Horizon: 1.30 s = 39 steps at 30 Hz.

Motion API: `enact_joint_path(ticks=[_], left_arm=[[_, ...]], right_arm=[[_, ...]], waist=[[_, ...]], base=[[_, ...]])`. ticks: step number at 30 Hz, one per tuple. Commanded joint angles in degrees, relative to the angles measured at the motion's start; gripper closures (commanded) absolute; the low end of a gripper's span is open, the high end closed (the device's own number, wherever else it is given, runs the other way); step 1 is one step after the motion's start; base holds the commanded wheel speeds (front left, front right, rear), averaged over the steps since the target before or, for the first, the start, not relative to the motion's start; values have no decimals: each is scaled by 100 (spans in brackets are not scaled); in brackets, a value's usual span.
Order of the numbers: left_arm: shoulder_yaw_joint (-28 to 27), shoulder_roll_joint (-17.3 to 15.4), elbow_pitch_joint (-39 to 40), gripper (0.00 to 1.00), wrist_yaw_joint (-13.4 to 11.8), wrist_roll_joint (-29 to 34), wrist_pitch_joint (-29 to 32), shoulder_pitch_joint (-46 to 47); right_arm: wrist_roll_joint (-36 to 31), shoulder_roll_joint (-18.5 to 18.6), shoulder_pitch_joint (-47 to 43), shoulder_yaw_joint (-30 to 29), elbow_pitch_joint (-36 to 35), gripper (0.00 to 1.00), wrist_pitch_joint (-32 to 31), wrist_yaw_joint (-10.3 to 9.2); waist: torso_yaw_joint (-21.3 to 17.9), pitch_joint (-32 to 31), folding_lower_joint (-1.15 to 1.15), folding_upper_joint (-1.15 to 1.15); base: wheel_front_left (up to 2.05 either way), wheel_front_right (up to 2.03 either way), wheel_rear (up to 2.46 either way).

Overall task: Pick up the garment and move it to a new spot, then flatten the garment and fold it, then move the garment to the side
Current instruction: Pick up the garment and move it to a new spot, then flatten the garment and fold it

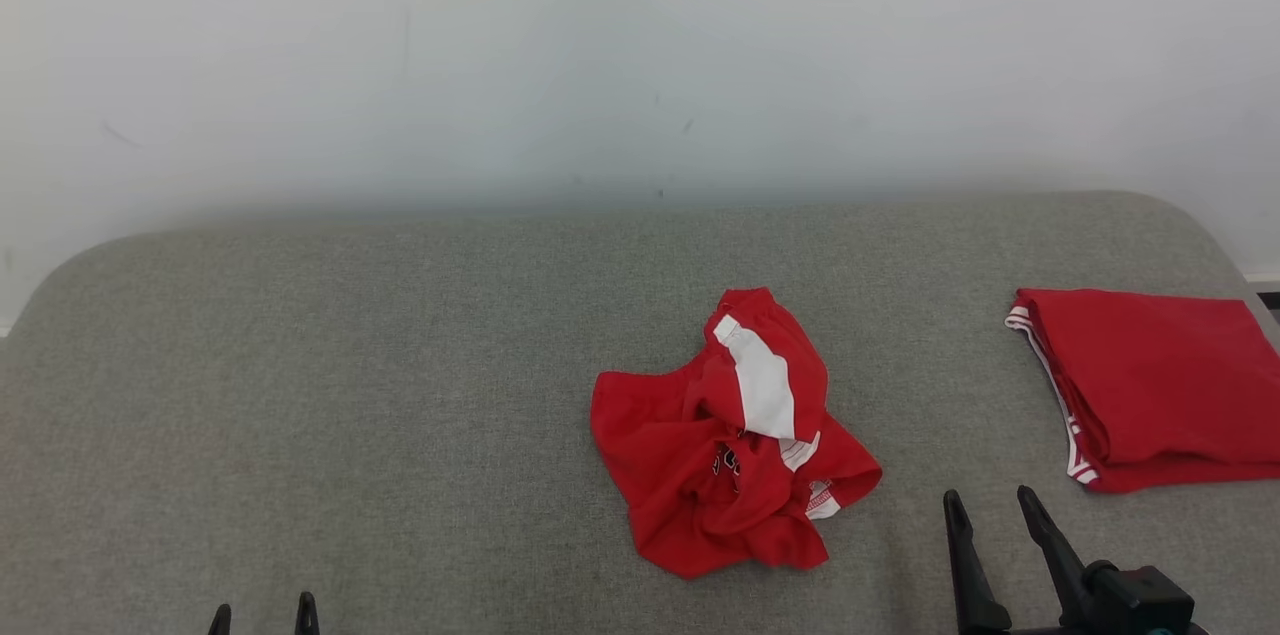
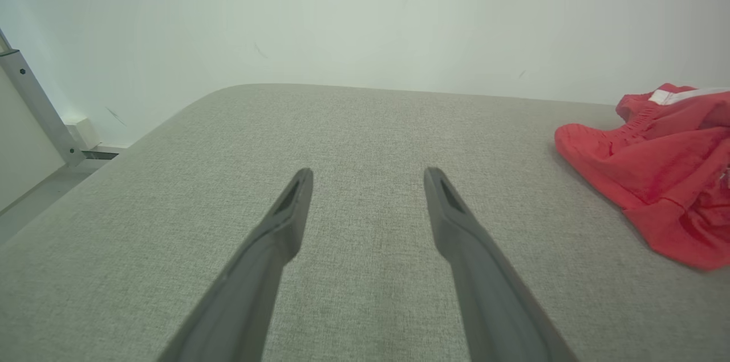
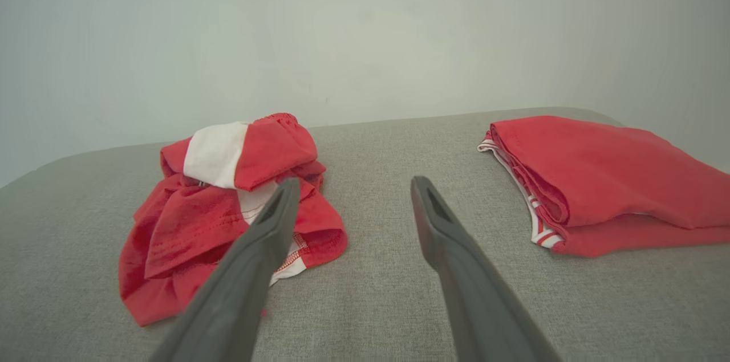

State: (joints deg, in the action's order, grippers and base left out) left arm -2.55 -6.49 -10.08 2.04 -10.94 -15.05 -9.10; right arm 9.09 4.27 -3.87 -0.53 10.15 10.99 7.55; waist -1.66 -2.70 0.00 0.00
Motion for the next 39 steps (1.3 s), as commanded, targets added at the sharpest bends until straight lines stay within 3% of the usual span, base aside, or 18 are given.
enact_joint_path(ticks=[1,13,33,39], left_arm=[[-33,12,-11,0,26,-5,-19,-54],[-83,152,81,0,282,160,-19,90],[-90,227,-397,0,414,137,-1,370],[333,106,-645,0,502,-104,747,1172]], right_arm=[[-29,-26,-75,-20,11,0,-29,-11],[-113,-78,-80,-39,-85,0,-103,-11],[-103,-118,18,47,-166,0,-251,-11],[-43,-59,139,266,-266,0,-352,-11]], waist=[[13,0,0,0],[11,71,0,0],[-163,131,0,0],[-554,292,0,0]], base=[[0,0,0],[0,0,0],[0,0,0],[0,0,0]])
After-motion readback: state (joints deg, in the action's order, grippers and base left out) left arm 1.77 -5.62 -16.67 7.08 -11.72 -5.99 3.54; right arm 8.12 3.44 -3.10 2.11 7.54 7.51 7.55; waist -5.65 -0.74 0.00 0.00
